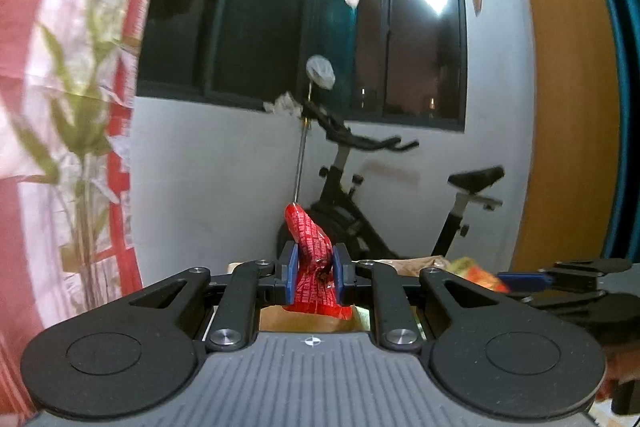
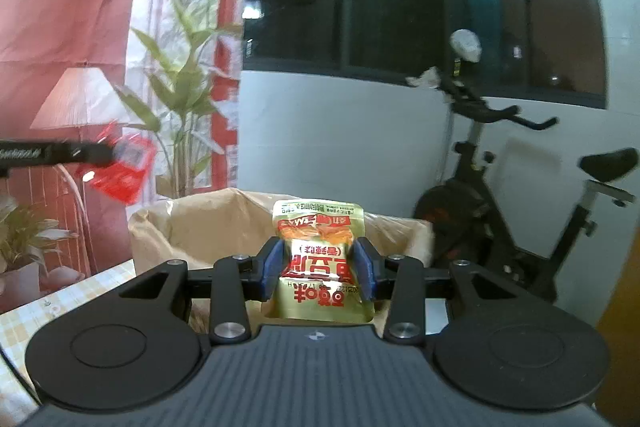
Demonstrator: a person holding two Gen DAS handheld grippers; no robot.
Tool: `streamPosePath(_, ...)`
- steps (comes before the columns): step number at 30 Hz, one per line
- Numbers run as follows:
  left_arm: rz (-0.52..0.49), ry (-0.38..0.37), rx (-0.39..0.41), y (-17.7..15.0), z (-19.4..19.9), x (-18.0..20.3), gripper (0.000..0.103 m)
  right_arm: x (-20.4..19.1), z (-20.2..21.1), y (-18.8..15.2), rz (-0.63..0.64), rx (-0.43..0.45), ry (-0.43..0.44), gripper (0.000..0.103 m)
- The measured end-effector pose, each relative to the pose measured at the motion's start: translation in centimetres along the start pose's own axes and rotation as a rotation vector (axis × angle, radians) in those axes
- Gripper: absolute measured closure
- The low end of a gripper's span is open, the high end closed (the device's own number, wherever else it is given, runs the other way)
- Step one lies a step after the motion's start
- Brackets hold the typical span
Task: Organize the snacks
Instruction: 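Lift both snacks over the box and open both tools to drop them, then move both tools back down to the remaining snacks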
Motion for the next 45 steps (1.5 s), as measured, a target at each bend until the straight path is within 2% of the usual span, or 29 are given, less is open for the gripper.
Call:
streamPosePath(3,-0.006,-0.003,-0.054,0.2,-3.2,0.6,0.084,-0.8,-3.6,1.2,0.009,-0.043,0.013,0.061)
streamPosePath(4,-0.011,-0.003,-0.062,0.0,-3.9,0.7,0.08,-1.0,-4.4,1.4,0.005,-0.053,0.011,0.061)
streamPosePath(5,-0.01,0.001,-0.078,-0.1,-4.6,0.8,0.072,-1.3,-5.2,1.5,-0.005,-0.062,0.008,0.06)
streamPosePath(7,0.015,-0.018,-0.125,-0.7,-5.9,0.6,0.068,-1.5,-6.4,1.4,-0.031,-0.082,0.012,0.058)
streamPosePath(9,0.034,-0.029,-0.164,-1.3,-6.7,-0.3,0.06,-1.8,-7.1,1.0,-0.049,-0.103,0.005,0.05)
streamPosePath(11,0.03,-0.032,-0.183,-1.9,-6.8,-0.8,0.05,-2.0,-7.5,0.5,-0.051,-0.125,0.0,0.049)
streamPosePath(15,0.013,-0.059,-0.233,-2.9,-5.4,-2.1,0.049,-2.4,-6.0,-0.3,-0.04,-0.115,-0.012,0.037)
streamPosePath(24,0.049,-0.093,-0.241,-5.3,0.2,-3.6,0.049,-3.1,-0.4,-1.7,-0.15,-0.041,0.017,0.036)
streamPosePath(30,0.085,-0.088,-0.267,-9.2,1.7,-3.3,0.049,-5.1,2.3,-4.0,-0.137,-0.033,0.016,0.036)
streamPosePath(35,0.124,-0.049,-0.292,-12.7,1.8,-3.4,0.049,-7.3,2.6,-7.3,-0.144,-0.078,0.028,0.036)
streamPosePath(38,0.171,-0.019,-0.299,-14.6,2.1,-3.6,0.049,-8.4,1.7,-9.4,-0.164,-0.134,0.063,0.035)
streamPosePath(45,0.184,0.034,-0.346,-17.4,2.5,-3.9,0.049,-8.8,-1.5,-12.7,-0.267,-0.321,0.086,0.016)
Point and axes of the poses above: each gripper's, at about its wrist camera, not at the fingertips, and z roughly against the way its jaws point, x to its right, y to its top, the point moved 4 cm from there along -z, roughly the way its jaws point, and after that the axes turned 12 degrees about -x, right-handed, at the moved point
